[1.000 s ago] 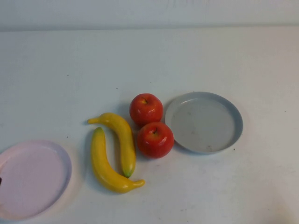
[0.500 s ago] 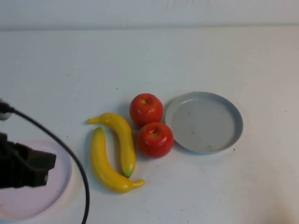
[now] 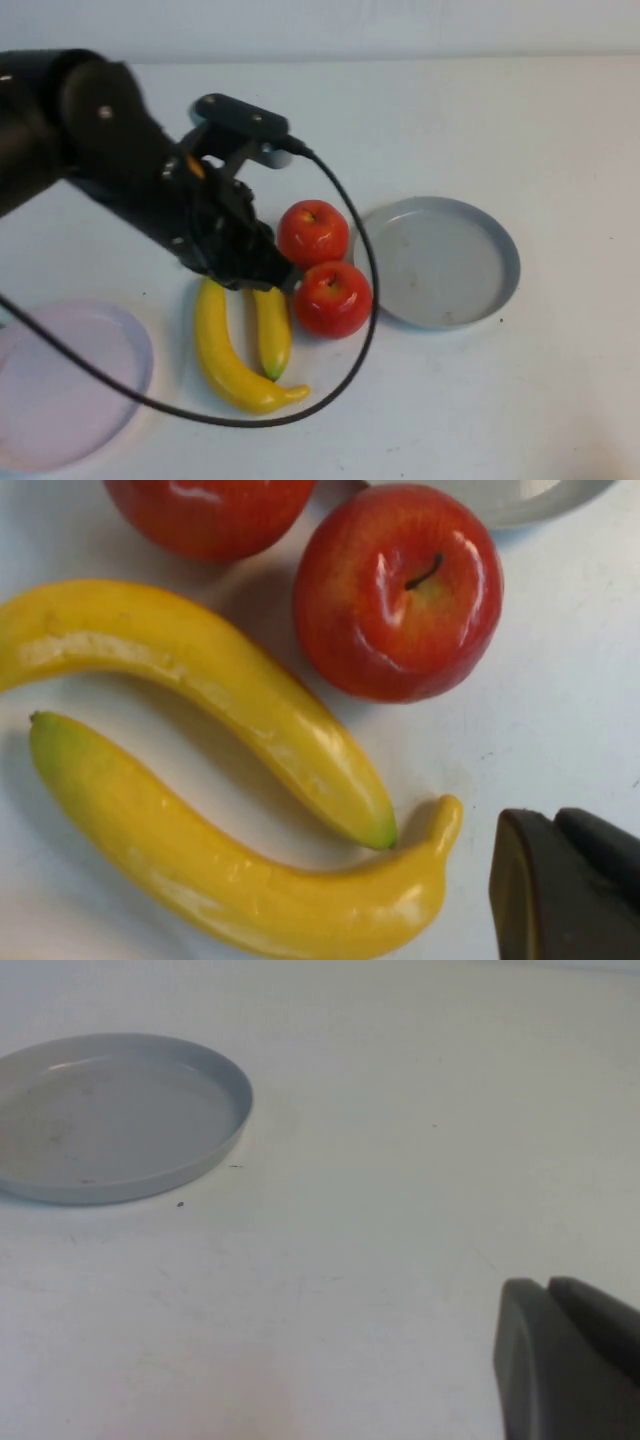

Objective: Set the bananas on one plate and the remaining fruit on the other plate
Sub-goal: Put one type of fruit in the left plate

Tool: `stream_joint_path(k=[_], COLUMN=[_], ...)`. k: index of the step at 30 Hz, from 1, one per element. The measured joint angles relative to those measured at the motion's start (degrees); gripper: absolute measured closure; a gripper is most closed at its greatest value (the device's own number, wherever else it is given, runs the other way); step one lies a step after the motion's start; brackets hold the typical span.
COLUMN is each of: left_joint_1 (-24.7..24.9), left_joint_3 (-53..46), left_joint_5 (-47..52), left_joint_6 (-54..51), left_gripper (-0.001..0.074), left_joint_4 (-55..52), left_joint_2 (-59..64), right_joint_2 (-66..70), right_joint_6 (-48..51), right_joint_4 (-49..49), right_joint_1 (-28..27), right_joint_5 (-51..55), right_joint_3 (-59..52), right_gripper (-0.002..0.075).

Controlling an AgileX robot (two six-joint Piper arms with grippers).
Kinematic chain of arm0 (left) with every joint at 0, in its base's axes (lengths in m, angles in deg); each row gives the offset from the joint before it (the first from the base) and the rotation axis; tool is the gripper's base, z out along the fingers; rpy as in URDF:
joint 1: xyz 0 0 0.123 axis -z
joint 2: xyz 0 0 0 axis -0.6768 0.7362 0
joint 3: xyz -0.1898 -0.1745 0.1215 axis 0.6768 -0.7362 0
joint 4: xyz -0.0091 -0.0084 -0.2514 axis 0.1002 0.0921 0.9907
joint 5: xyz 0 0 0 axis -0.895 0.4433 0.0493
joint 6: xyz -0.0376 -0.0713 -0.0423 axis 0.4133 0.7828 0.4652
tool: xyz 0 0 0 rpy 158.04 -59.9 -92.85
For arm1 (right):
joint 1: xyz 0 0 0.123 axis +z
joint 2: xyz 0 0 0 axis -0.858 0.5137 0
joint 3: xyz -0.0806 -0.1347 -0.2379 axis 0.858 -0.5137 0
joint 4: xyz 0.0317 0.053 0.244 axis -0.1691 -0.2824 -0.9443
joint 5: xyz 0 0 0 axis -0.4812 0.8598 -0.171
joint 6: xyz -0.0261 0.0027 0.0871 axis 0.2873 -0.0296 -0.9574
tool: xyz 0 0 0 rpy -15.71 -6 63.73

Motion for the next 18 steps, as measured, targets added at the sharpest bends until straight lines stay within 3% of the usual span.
stream_joint_path(k=[7,10,13,18], left_joint_1=[6.47,7.76,8.29,8.29], left_joint_3=[13.23,17.05,19.45,20.46], left_joint_5=[6.05,8.31,9.48,9.06], left_joint_6=[4.35,4.74,4.86,5.77], left_gripper=[0.0735,0.0693,0.0556,0.0202], left_joint_4=[-6.69,-7.89,-7.89,-7.89], left_joint_2=[11.12,14.63,17.60,21.43], right_joint_2=[0.00,0.00,0.00,0.00], right_joint_6=[0.00,0.00,0.00,0.00], right_joint_4=[0.00,0.00,0.00,0.00], right_joint_1=[0.00,0.00,0.00,0.00], right_joint_5=[0.00,0.00,0.00,0.00], right_joint_3=[0.00,0.00,0.00,0.00], right_gripper=[0.0741,0.0741,0.0741,0.0741])
